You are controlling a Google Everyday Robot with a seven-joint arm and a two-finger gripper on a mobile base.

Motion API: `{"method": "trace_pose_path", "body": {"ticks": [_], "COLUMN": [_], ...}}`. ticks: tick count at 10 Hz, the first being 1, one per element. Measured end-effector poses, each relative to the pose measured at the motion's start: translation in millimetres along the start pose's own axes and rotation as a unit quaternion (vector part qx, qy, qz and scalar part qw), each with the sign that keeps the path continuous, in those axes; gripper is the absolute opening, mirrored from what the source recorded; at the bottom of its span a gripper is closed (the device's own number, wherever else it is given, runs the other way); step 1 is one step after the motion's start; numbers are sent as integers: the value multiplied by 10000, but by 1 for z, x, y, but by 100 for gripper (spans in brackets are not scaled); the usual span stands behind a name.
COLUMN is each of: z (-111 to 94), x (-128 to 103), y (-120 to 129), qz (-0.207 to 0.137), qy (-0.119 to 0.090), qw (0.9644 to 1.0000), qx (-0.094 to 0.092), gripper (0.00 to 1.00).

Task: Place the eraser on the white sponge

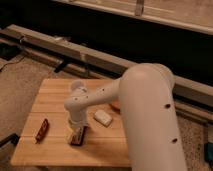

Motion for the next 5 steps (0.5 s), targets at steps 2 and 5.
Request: {"method": "trace_pose_path", "body": {"ticks": [2, 5], "z": [1, 1], "x": [0, -2], "y": [1, 3], "qz": [-31, -92], "qy": [48, 70], "qw": [10000, 9999], "qx": [28, 42], "gripper": [58, 30]}}
